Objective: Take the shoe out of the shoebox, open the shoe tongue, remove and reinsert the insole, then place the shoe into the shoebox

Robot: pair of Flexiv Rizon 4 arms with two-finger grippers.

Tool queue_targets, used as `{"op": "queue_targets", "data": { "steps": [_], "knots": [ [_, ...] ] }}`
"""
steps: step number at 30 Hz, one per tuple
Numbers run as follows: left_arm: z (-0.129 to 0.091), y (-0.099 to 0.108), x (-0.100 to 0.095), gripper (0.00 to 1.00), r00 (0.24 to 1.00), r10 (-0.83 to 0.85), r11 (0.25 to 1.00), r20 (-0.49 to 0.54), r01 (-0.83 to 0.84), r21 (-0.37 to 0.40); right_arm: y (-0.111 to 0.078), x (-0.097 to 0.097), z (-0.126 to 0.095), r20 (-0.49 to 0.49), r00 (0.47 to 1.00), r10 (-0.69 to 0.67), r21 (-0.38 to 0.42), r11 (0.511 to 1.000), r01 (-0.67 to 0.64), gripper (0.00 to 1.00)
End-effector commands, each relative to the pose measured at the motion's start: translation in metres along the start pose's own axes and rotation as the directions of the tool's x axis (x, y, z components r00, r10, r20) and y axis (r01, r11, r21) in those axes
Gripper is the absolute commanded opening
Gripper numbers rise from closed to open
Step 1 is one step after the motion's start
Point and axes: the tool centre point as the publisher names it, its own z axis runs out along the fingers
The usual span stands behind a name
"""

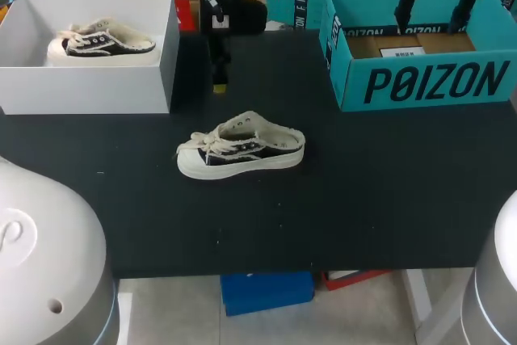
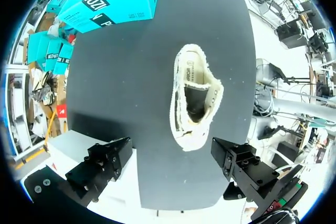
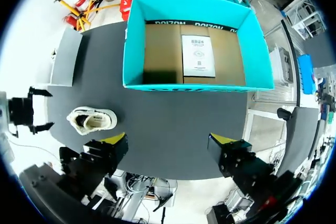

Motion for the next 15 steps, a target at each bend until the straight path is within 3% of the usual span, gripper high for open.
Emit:
{"op": "queue_targets", "data": {
  "steps": [1, 3, 6, 12, 15],
  "knots": [
    [0.0, 0.0, -0.001, 1.0, 1.0, 0.001, 1.0, -0.001, -0.001, -0.001, -0.053, 0.02, 0.006, 0.032, 0.98, -0.195, -0.15, 0.969, 0.198, 1.0],
    [0.0, 0.0, -0.001, 1.0, 1.0, 0.001, 1.0, -0.001, -0.001, -0.001, -0.062, 0.025, 0.011, 0.019, 0.945, -0.328, -0.152, 0.933, 0.327, 1.0],
    [0.0, 0.0, -0.001, 1.0, 1.0, 0.001, 1.0, -0.001, -0.001, -0.001, -0.07, 0.028, 0.016, 0.025, 0.848, -0.53, -0.135, 0.839, 0.528, 1.0],
    [0.0, 0.0, -0.001, 1.0, 1.0, 0.001, 1.0, -0.001, -0.001, -0.001, -0.062, 0.021, 0.018, -0.089, 0.662, -0.745, -0.064, 0.667, 0.742, 1.0],
    [0.0, 0.0, -0.001, 1.0, 1.0, 0.001, 1.0, -0.001, -0.001, -0.001, -0.062, 0.021, 0.018, -0.089, 0.662, -0.745, -0.064, 0.667, 0.742, 1.0]
  ]
}}
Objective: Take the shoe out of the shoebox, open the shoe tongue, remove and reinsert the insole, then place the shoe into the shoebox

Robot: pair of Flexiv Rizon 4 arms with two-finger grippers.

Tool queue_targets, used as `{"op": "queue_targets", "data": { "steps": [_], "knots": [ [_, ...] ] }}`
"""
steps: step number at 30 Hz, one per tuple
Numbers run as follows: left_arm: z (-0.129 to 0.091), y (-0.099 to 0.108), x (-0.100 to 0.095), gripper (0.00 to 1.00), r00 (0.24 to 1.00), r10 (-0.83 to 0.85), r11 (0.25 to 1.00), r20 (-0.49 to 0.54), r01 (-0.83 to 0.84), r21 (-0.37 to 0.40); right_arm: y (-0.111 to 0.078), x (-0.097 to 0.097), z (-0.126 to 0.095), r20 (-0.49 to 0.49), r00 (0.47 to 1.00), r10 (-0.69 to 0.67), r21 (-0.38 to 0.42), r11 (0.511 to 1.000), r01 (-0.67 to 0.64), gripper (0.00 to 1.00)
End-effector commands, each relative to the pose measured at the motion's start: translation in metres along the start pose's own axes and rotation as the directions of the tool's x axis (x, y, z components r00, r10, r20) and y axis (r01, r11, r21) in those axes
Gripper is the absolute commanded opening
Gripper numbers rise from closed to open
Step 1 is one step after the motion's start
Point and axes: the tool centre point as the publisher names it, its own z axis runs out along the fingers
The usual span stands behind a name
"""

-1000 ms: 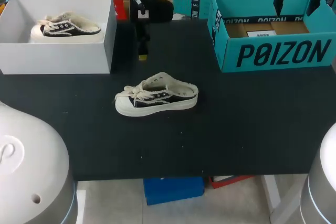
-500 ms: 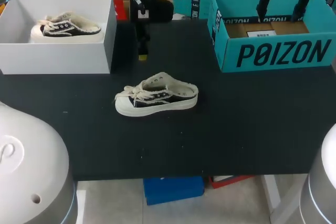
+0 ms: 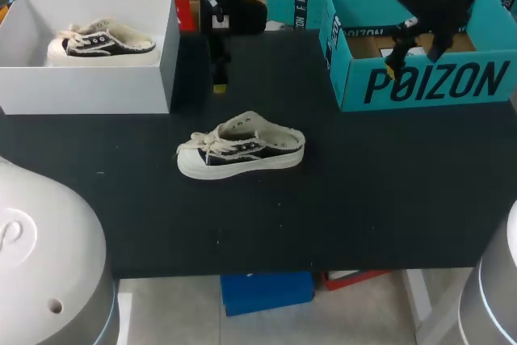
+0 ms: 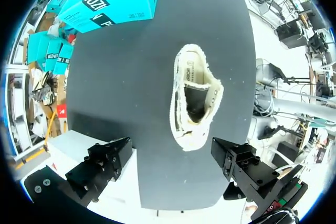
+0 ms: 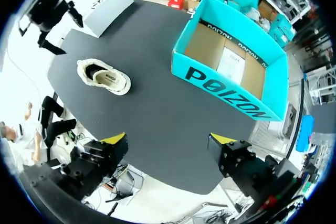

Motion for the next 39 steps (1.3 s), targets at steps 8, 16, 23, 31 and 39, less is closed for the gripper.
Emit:
{"op": "queue_targets", "data": {
  "steps": [8, 16, 23, 31, 39],
  "knots": [
    [0.0, 0.0, -0.001, 1.0, 1.0, 0.001, 1.0, 0.0, -0.001, -0.001, -0.003, -0.007, 0.002, -0.133, 0.925, -0.355, 0.011, 0.933, 0.36, 1.0],
    [0.0, 0.0, -0.001, 1.0, 1.0, 0.001, 1.0, 0.0, -0.001, -0.001, -0.003, -0.007, 0.002, -0.133, 0.925, -0.355, 0.011, 0.933, 0.36, 1.0],
    [0.0, 0.0, -0.001, 1.0, 1.0, 0.001, 1.0, 0.0, -0.001, -0.001, 0.0, -0.008, 0.001, -0.13, 0.9, -0.416, -0.065, 0.909, 0.411, 1.0],
    [0.0, 0.0, -0.001, 1.0, 1.0, 0.001, 1.0, 0.0, -0.001, -0.001, 0.007, -0.002, -0.002, 0.001, 0.773, -0.635, -0.244, 0.749, 0.616, 1.0],
    [0.0, 0.0, -0.001, 1.0, 1.0, 0.001, 1.0, 0.0, -0.001, -0.001, 0.019, 0.02, 0.027, 0.052, 0.682, -0.73, -0.371, 0.62, 0.692, 1.0]
  ]
}}
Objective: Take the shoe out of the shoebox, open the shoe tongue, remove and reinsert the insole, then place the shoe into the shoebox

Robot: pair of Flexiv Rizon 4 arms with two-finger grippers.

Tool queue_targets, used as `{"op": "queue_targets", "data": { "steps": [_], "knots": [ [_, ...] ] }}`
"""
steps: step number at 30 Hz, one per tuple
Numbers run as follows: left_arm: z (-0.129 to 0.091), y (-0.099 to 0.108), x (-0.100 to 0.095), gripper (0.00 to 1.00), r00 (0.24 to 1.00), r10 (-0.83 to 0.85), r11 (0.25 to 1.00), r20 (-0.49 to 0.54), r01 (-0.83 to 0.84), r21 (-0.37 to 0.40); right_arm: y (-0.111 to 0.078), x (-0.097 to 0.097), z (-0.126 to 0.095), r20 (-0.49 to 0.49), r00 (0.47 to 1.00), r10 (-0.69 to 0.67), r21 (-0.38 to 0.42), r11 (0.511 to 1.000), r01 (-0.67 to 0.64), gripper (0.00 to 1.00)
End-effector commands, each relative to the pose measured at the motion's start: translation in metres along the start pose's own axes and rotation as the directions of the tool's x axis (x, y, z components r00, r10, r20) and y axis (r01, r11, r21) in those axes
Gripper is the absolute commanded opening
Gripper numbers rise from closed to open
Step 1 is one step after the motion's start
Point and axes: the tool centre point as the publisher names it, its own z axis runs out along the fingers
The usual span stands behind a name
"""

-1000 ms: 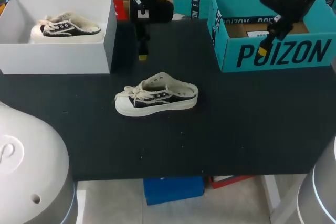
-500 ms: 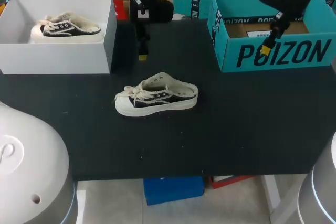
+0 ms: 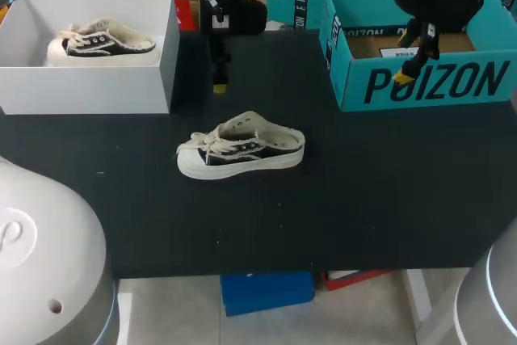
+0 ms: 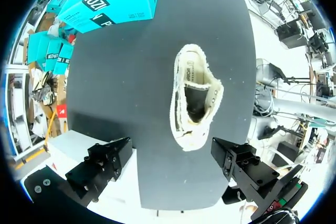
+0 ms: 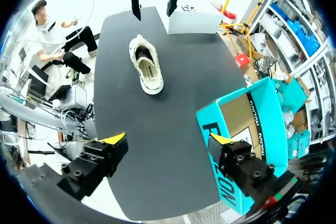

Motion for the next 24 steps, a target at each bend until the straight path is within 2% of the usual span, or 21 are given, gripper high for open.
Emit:
{"op": "queue_targets", "data": {
  "steps": [1, 9, 14, 24],
  "knots": [
    [0.0, 0.0, -0.001, 1.0, 1.0, 0.001, 1.0, 0.0, -0.001, -0.001, 0.001, 0.01, 0.023, 0.046, 0.996, -0.082, -0.159, 0.983, 0.088, 1.0],
    [0.0, 0.0, -0.001, 1.0, 1.0, 0.001, 1.0, 0.0, -0.001, -0.001, 0.021, 0.015, 0.042, 0.054, 0.984, -0.168, -0.293, 0.94, 0.176, 1.0],
    [0.0, 0.0, -0.001, 1.0, 1.0, 0.001, 1.0, 0.0, -0.001, -0.001, 0.038, 0.022, 0.049, -0.011, 0.964, -0.266, -0.344, 0.906, 0.246, 1.0],
    [0.0, 0.0, -0.001, 1.0, 1.0, 0.001, 1.0, 0.0, -0.001, -0.001, 0.042, 0.025, 0.05, -0.027, 0.958, -0.287, -0.341, 0.903, 0.261, 1.0]
  ]
}}
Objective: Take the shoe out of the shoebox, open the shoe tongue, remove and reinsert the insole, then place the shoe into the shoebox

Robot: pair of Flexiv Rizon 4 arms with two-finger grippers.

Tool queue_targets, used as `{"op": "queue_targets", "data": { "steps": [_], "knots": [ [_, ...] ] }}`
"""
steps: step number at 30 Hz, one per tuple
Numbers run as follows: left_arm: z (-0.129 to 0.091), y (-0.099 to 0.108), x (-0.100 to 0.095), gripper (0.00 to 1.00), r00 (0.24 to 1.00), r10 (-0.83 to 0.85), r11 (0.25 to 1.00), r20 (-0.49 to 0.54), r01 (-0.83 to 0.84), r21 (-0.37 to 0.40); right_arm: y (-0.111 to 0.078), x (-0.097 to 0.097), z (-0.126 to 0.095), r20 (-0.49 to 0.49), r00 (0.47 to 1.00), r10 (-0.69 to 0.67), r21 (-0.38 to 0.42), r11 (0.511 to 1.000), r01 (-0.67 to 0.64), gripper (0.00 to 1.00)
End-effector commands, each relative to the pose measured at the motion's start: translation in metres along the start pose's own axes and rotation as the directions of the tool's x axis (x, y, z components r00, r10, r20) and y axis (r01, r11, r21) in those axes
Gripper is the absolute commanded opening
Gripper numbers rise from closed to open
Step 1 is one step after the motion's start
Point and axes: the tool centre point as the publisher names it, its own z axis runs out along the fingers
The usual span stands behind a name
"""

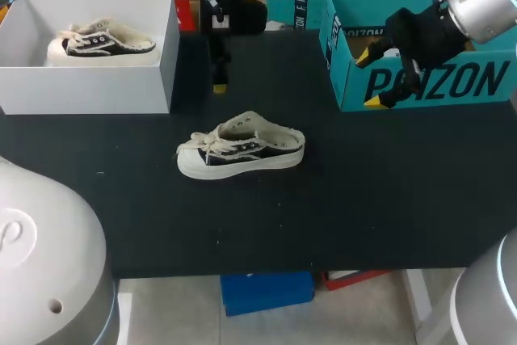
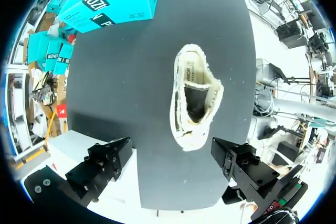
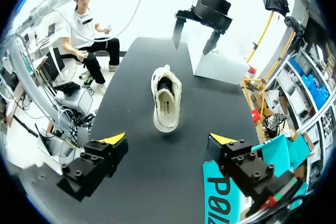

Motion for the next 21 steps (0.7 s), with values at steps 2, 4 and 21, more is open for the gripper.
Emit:
{"op": "queue_targets", "data": {
  "steps": [2, 4, 21],
  "knots": [
    [0.0, 0.0, 0.0, 1.0, 1.0, 0.001, 1.0, 0.0, -0.001, -0.001, 0.003, -0.004, 0.001, -0.007, 1.0, 0.002, 0.007, 1.0, -0.002, 1.0],
    [0.0, 0.0, 0.0, 1.0, 1.0, 0.001, 1.0, 0.0, -0.001, -0.001, 0.003, -0.004, 0.001, -0.007, 1.0, 0.002, 0.007, 1.0, -0.002, 1.0],
    [0.0, 0.0, 0.0, 1.0, 1.0, 0.001, 1.0, 0.0, -0.001, -0.001, 0.008, -0.003, 0.058, 0.01, 1.0, 0.004, -0.098, 0.995, -0.003, 1.0]
  ]
}}
